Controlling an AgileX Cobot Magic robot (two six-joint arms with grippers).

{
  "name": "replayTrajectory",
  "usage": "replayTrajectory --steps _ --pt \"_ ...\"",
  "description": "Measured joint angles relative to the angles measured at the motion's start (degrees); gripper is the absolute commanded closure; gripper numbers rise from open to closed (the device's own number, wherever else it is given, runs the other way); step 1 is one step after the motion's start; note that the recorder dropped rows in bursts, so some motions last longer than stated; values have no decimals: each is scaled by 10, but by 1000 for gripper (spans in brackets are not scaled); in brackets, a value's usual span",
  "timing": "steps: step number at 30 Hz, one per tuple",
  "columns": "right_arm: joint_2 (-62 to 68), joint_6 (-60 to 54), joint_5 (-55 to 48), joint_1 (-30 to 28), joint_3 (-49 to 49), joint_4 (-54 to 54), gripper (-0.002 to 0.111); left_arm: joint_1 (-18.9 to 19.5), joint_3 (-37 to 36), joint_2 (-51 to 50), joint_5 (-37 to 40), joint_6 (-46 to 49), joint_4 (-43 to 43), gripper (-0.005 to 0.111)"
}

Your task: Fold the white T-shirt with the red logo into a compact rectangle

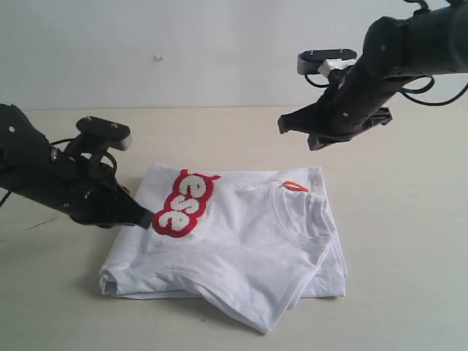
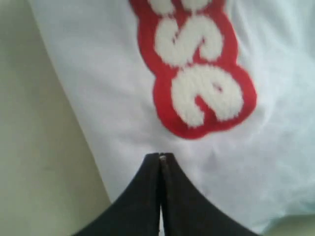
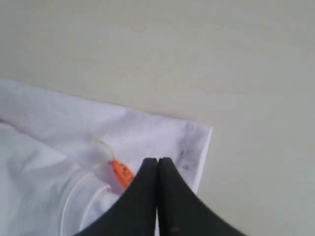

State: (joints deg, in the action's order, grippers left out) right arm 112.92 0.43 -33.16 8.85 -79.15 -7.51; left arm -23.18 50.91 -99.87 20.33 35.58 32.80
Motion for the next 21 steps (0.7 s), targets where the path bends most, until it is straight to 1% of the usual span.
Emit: replayTrajectory --steps 3,9,15,21 --pt "-29 -25 -7 0 55 -43 108 0 1 -4 -29 0 4 107" --pt "-26 -56 -53 0 127 -75 108 6 26 -67 -19 0 1 107" --pt "-15 -58 -29 0 144 -83 108 10 31 -106 -25 0 3 107" --pt "29 -58 5 0 136 -91 108 16 38 -115 -30 0 12 107"
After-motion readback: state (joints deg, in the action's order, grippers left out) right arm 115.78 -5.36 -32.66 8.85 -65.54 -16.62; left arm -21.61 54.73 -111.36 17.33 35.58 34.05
